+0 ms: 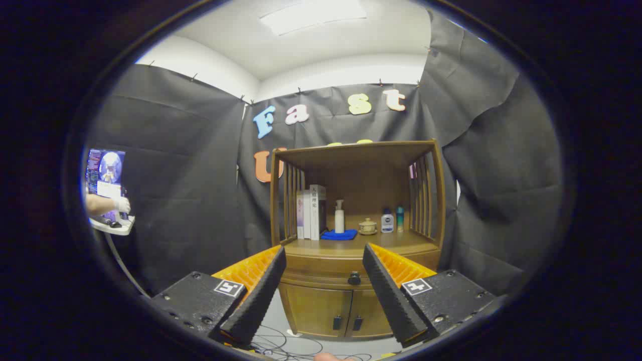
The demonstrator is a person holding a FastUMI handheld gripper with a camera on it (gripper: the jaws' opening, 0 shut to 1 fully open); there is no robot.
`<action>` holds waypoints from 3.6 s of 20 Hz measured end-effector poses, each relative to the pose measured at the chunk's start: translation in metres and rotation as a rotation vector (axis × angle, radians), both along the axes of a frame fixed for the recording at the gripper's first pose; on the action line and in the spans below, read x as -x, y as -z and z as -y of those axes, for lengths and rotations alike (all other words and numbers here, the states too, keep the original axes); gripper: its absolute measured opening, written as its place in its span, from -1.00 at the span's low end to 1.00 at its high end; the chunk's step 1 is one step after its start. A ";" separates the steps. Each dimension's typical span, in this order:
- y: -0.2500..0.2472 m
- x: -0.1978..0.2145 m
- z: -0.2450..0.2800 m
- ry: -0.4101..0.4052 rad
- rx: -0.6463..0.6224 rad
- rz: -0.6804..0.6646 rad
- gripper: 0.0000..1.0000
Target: Pull open the drawer, take out the items inside it, and place them on the countertop above the cabinet.
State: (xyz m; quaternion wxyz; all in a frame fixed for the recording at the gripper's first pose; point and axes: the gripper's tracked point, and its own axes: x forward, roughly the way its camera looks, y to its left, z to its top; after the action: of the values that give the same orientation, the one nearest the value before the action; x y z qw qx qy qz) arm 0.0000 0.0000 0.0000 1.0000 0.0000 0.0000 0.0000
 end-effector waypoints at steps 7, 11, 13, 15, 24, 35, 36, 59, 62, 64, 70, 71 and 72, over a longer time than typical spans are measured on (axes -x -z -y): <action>0.024 -0.007 0.007 0.040 -0.028 -0.064 0.99; 0.028 -0.009 0.012 0.056 -0.024 -0.065 0.99; 0.034 -0.013 0.012 0.057 -0.017 -0.073 0.99; 0.038 -0.015 0.015 0.069 -0.010 -0.075 0.99; 0.056 -0.054 0.030 0.110 -0.001 -0.075 0.99; 0.122 -0.149 0.064 0.140 -0.012 -0.168 0.99; 0.130 -0.158 0.067 0.144 -0.026 -0.193 0.99; 0.227 -0.284 0.103 0.250 0.010 -0.356 0.00; 0.229 -0.282 0.102 0.239 -0.013 -0.369 -0.17; 0.229 -0.280 0.101 0.240 -0.044 -0.383 -0.24; 0.228 -0.238 0.095 0.232 -0.042 -0.395 -0.26; 0.227 -0.229 0.093 0.228 -0.041 -0.394 -0.25; 0.227 -0.220 0.092 0.225 -0.037 -0.393 -0.26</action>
State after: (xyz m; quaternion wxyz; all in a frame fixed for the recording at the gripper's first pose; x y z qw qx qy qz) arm 0.2205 -0.0917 -0.2266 0.9743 0.0181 0.1946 -0.1116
